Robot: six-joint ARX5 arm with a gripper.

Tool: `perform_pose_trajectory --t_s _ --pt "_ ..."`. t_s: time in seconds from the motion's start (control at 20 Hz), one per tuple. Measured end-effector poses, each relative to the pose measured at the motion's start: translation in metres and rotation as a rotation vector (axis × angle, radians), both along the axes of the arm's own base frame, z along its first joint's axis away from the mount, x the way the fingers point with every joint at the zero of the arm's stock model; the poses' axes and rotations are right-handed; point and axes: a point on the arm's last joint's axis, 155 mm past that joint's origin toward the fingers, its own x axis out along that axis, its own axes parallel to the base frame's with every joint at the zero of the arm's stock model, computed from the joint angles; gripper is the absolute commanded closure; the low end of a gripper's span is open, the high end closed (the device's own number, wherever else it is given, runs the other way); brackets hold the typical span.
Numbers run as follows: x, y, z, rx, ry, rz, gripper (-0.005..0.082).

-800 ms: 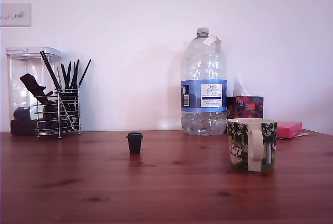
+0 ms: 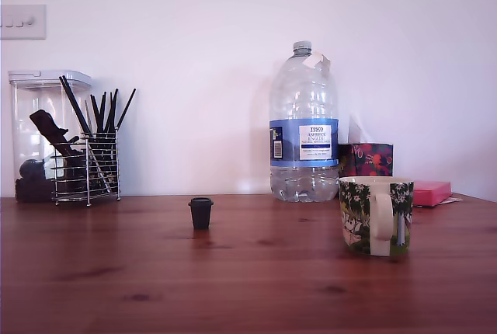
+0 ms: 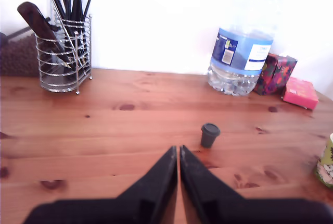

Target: Pick up the coffee capsules from the table one by one and drop them inside the nearest coffee cup

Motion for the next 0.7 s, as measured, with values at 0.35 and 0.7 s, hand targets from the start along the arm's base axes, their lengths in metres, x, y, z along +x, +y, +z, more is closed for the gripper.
perform_pose_trajectory --t_s 0.35,0.7 --pt "0.038 -0.046 -0.046 0.119 0.081 -0.162 0.0779" --pt "0.05 -0.064 -0.089 0.175 0.154 -0.225 0.0779"
